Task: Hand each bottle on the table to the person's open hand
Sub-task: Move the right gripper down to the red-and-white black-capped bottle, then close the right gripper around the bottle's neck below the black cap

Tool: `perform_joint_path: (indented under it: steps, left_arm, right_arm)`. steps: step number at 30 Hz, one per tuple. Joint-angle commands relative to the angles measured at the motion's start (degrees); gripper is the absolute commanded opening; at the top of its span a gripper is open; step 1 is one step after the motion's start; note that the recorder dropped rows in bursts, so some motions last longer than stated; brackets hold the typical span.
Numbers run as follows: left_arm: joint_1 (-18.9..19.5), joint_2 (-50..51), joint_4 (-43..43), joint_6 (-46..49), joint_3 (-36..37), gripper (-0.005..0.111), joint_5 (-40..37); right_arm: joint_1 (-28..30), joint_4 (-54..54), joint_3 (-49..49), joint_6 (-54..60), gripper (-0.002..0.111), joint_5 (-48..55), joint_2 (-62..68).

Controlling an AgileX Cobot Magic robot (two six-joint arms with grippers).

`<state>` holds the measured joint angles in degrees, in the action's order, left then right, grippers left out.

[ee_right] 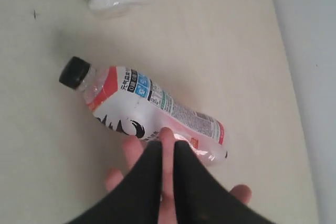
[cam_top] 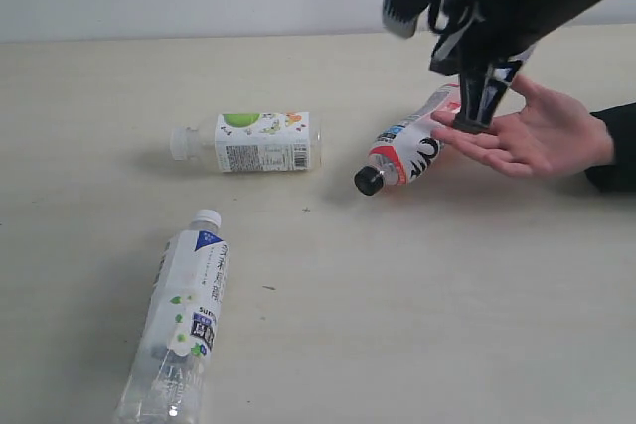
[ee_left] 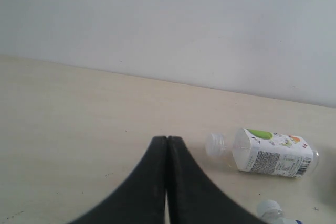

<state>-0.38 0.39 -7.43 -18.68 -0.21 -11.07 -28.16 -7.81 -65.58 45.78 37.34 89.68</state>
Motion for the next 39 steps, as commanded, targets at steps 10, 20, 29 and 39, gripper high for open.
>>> perform_joint_path:
  steps: [10, 20, 29, 39]
  left_arm:
    - [-0.31, -0.39, 0.31, 0.0, 0.21, 0.0, 0.09]
    - [-0.31, -0.39, 0.31, 0.0, 0.21, 0.0, 0.09]
    - [-0.31, -0.39, 0.31, 0.0, 0.21, 0.0, 0.09]
    - [-0.31, -0.39, 0.31, 0.0, 0.21, 0.0, 0.09]
  right_arm:
    - [-6.53, -30.78, -3.49, -2.51, 0.073, -3.97, 15.55]
    - [-6.53, -32.18, -3.49, -0.53, 0.078, -2.16, 16.26]
    - [-6.53, -32.22, -3.49, 6.91, 0.08, -4.49, 18.34]
    - [-6.53, -34.88, -3.49, 6.75, 0.089, -4.33, 23.64]
